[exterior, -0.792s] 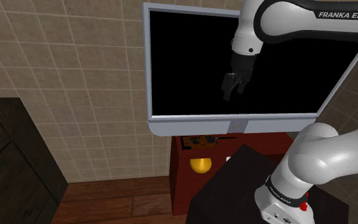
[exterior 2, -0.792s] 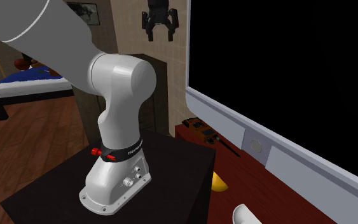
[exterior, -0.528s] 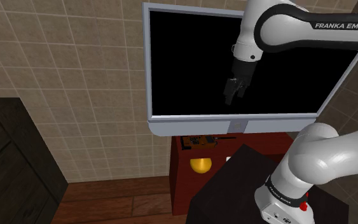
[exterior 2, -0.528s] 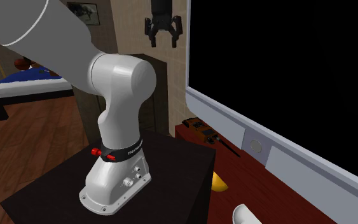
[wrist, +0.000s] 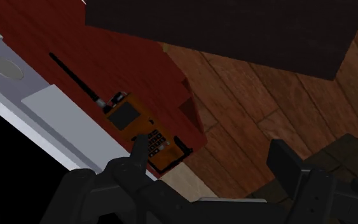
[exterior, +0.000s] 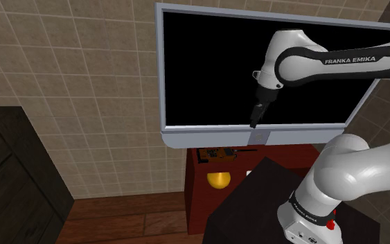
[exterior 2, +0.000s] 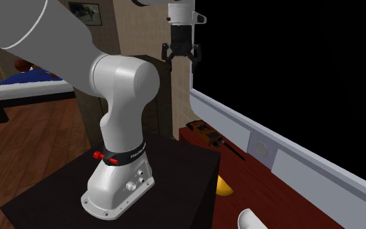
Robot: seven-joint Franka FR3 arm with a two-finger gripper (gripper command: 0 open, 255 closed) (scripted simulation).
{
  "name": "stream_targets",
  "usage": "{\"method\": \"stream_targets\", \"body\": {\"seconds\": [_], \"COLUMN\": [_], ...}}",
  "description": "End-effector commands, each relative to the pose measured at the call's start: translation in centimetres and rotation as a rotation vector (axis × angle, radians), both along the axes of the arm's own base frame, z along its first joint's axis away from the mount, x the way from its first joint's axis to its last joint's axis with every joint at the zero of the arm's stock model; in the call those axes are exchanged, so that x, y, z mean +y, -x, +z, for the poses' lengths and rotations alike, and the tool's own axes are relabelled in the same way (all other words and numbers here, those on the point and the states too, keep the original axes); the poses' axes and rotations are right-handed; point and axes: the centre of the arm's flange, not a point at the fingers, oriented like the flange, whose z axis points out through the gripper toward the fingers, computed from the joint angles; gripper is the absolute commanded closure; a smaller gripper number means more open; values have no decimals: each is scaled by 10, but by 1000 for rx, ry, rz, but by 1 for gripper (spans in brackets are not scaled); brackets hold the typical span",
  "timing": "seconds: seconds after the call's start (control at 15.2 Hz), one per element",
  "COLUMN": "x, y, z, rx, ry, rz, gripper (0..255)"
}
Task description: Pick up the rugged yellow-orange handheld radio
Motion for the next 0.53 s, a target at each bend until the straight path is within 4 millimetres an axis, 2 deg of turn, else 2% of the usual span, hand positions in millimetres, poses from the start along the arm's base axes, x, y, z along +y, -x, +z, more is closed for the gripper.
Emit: {"method": "stream_targets", "body": {"seconds": [0.0, 0.46], "x": [-16, -68], "y": [-4, -16], "z": [-24, -101], "rx": [-8, -29], "ry": [-5, -24], "rz": [53, 220], "gripper": [0, 0]}}
